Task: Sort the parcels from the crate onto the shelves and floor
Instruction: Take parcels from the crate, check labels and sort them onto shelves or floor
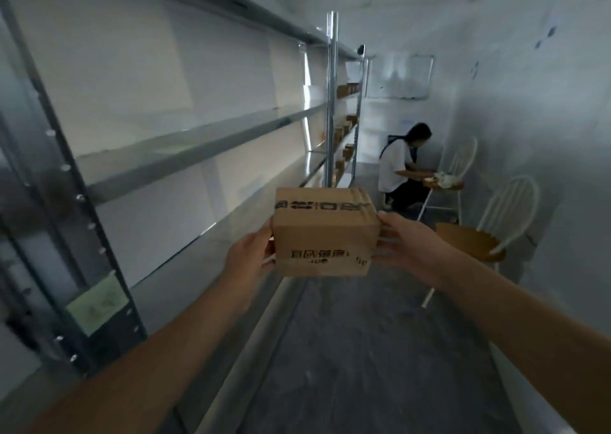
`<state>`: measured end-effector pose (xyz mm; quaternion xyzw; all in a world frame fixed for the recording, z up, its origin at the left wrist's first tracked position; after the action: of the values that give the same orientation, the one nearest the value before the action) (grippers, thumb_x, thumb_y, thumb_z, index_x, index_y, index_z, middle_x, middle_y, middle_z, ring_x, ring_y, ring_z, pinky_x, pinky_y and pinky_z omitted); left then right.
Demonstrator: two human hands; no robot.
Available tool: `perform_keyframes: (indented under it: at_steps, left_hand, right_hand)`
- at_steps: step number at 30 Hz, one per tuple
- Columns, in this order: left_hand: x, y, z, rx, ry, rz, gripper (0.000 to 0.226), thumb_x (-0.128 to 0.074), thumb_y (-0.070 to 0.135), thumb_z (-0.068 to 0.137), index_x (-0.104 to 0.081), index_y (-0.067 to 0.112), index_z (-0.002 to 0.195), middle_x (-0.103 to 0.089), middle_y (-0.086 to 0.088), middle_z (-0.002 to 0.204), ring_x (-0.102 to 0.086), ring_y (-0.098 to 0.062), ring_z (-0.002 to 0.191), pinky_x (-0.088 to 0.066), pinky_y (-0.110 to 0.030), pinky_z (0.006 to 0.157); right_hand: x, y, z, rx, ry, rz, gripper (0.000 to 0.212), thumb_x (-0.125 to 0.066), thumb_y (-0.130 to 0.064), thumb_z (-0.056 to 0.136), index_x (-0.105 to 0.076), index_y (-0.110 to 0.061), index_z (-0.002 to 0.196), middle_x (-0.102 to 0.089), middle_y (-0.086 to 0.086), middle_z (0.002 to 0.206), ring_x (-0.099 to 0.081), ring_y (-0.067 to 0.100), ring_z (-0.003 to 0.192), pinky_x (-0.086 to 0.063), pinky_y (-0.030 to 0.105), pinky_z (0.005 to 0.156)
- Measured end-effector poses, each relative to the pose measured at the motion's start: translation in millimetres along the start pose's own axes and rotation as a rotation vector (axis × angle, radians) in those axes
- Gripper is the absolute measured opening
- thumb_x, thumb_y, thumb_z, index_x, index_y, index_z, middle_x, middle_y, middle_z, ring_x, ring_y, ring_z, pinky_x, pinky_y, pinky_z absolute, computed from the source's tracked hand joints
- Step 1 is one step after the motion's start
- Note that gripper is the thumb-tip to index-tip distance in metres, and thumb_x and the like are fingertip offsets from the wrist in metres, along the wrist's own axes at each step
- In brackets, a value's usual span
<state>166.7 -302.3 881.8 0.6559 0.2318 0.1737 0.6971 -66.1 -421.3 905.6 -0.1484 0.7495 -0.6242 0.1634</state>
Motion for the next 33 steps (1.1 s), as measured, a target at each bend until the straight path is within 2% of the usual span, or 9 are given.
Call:
perform_keyframes:
  at_steps: [2, 4, 7, 10, 13, 19, 24, 28, 33]
  left_hand:
    - [1, 6, -16, 0.016, 0.042, -0.019, 0.029, -0.055, 0.046, 0.095, -0.068, 0.021, 0.097, -0.074, -0.005, 0.101, -0.070, -0.015, 0.095, -0.056, -0.022, 0.068]
    - [6, 11, -30, 0.022, 0.056, -0.012, 0.033, -0.051, 0.052, 0.094, -0.068, 0.025, 0.103, -0.073, -0.004, 0.109, -0.069, -0.017, 0.104, -0.057, -0.028, 0.082]
    - [26, 20, -54, 0.014, 0.072, 0.011, 0.048, -0.056, 0.061, 0.086, -0.068, 0.024, 0.114, -0.070, -0.003, 0.118, -0.065, -0.018, 0.112, -0.050, -0.039, 0.101]
    - [49, 23, -85, 0.013, 0.064, 0.050, 0.066, -0.063, 0.060, 0.078, -0.061, 0.021, 0.131, -0.066, 0.001, 0.129, -0.060, -0.018, 0.122, -0.044, -0.043, 0.108]
    - [73, 30, -121, -0.034, 0.149, 0.082, 0.039, -0.060, 0.042, 0.086, -0.063, 0.029, 0.122, -0.069, 0.010, 0.122, -0.061, -0.010, 0.119, -0.047, -0.031, 0.102]
    - [123, 56, -190, -0.085, 0.370, 0.281, 0.036, -0.063, 0.017, 0.093, -0.064, 0.023, 0.129, -0.070, 0.008, 0.120, -0.064, -0.010, 0.115, -0.045, -0.036, 0.107]
    - [139, 82, -239, -0.163, 0.442, 0.320, 0.044, -0.066, 0.005, 0.089, -0.061, 0.023, 0.129, -0.070, 0.014, 0.119, -0.063, 0.000, 0.112, -0.052, -0.015, 0.088]
    - [158, 107, -280, -0.225, 0.523, 0.343, 0.035, -0.062, 0.013, 0.094, -0.061, 0.024, 0.127, -0.070, 0.013, 0.118, -0.064, 0.000, 0.110, -0.053, -0.020, 0.091]
    - [196, 115, -346, -0.214, 0.662, 0.292, 0.068, -0.076, 0.010, 0.082, -0.041, 0.036, 0.135, -0.070, 0.002, 0.113, -0.068, -0.009, 0.104, -0.056, -0.028, 0.083]
  right_hand:
    - [-2, -11, -7, 0.029, -0.106, -0.040, 0.029, -0.051, -0.033, 0.099, -0.068, -0.018, 0.117, -0.070, 0.009, 0.115, -0.068, 0.027, 0.104, -0.055, 0.045, 0.091]
    - [-4, -15, -12, 0.050, -0.184, -0.042, 0.027, -0.052, -0.031, 0.099, -0.067, -0.022, 0.120, -0.070, 0.007, 0.116, -0.070, 0.024, 0.103, -0.057, 0.042, 0.087]
    - [-17, -15, -11, 0.073, -0.302, -0.035, 0.026, -0.050, -0.028, 0.100, -0.064, -0.028, 0.123, -0.067, 0.005, 0.122, -0.065, 0.026, 0.112, -0.056, 0.047, 0.091]
    - [-43, -10, -10, 0.121, -0.363, -0.083, 0.029, -0.045, -0.026, 0.103, -0.060, -0.037, 0.126, -0.060, 0.004, 0.129, -0.060, 0.024, 0.117, -0.054, 0.044, 0.096]
    - [-80, -1, -19, 0.162, -0.433, -0.129, 0.035, -0.043, -0.029, 0.105, -0.053, -0.034, 0.137, -0.051, 0.002, 0.138, -0.053, 0.023, 0.124, -0.056, 0.038, 0.093]
    - [-147, 5, -66, 0.147, -0.646, -0.159, 0.044, -0.040, -0.056, 0.097, -0.044, -0.030, 0.132, -0.053, 0.002, 0.131, -0.063, 0.022, 0.109, -0.061, 0.038, 0.078]
    - [-190, -5, -106, 0.079, -0.755, -0.234, 0.061, -0.042, -0.066, 0.089, -0.027, -0.030, 0.135, -0.040, 0.000, 0.132, -0.050, 0.023, 0.121, -0.054, 0.047, 0.096]
    - [-218, -16, -137, 0.118, -0.757, -0.178, 0.060, -0.042, -0.068, 0.088, -0.024, -0.031, 0.132, -0.039, 0.000, 0.131, -0.047, 0.021, 0.117, -0.052, 0.048, 0.096]
    - [-261, -15, -188, 0.123, -0.787, -0.083, 0.053, -0.051, -0.057, 0.093, -0.029, -0.027, 0.129, -0.044, 0.004, 0.129, -0.053, 0.017, 0.105, -0.055, 0.038, 0.082]
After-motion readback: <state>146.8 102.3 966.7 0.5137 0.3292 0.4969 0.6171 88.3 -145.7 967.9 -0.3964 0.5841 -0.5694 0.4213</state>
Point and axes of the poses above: each hand's wrist, its own z-axis towards the middle knuckle, its own x-axis out of the back of the hand, y = z × x, the point moved 7 cm from there along z, towards the middle knuckle
